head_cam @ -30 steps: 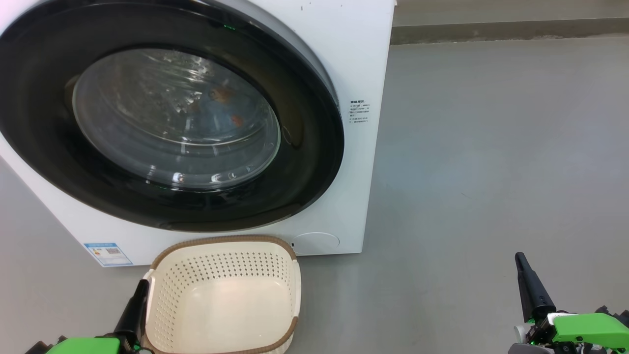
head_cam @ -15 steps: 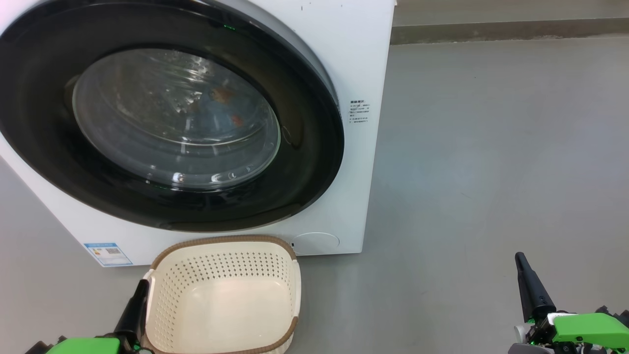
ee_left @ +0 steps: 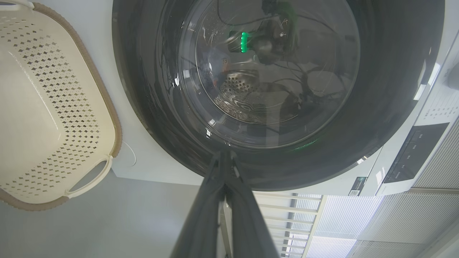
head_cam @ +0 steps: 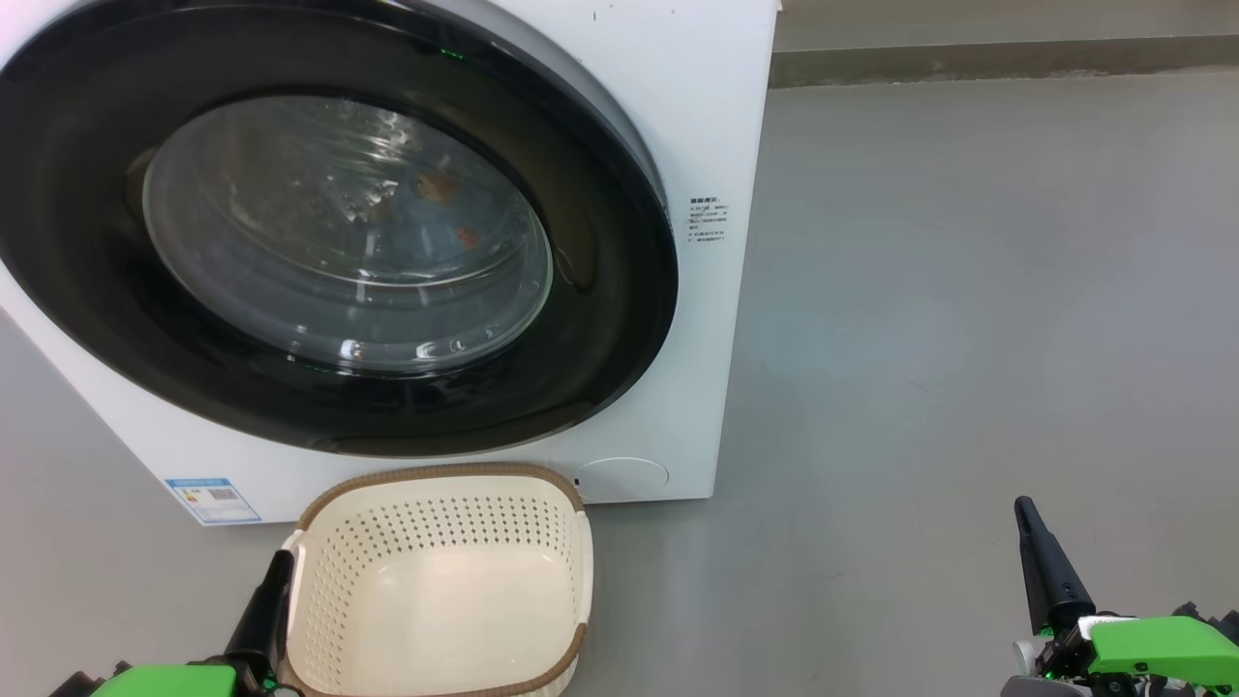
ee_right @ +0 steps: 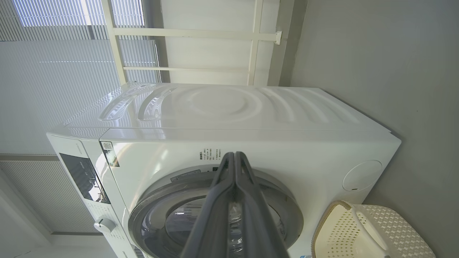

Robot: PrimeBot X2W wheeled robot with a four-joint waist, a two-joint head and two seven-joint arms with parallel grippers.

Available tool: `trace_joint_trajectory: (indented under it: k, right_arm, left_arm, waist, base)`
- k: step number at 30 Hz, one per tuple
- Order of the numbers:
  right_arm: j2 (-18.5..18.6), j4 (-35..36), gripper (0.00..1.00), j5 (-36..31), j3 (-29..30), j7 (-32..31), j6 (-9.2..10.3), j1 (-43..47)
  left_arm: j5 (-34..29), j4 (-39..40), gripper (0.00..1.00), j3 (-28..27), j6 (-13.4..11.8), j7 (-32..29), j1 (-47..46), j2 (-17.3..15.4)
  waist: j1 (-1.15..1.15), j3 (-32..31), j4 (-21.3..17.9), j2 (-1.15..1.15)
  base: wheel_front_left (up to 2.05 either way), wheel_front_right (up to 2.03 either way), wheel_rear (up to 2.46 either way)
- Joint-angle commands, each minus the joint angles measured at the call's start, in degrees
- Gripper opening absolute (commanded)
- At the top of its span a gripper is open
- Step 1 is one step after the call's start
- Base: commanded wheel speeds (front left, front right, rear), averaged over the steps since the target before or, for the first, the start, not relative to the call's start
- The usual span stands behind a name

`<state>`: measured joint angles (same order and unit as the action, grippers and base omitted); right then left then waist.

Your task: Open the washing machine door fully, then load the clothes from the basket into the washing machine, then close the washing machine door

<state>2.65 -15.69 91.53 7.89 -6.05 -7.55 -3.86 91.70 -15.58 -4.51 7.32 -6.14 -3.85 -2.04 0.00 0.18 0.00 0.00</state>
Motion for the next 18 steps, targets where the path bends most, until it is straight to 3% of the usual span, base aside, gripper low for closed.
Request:
trace_joint_trajectory:
  k: [1, 18]
  right_arm:
    - [0.2, 1.7, 0.0, 0.6, -1.3, -0.5, 0.06, -2.3]
    - [0.2, 1.7, 0.0, 0.6, -1.3, -0.5, 0.06, -2.3]
  left_arm:
    - [0.5, 1.6, 0.0, -2.0, 0.2, -0.3, -2.3, -0.8]
    - [0.5, 1.6, 0.0, -2.0, 0.2, -0.3, -2.3, -0.8]
  waist:
    - [0.0, 0.0, 0.0, 0.0]
    - [0.0, 0.0, 0.0, 0.0]
  base:
    - [0.0, 0.0, 0.0]
    - [0.0, 0.0, 0.0]
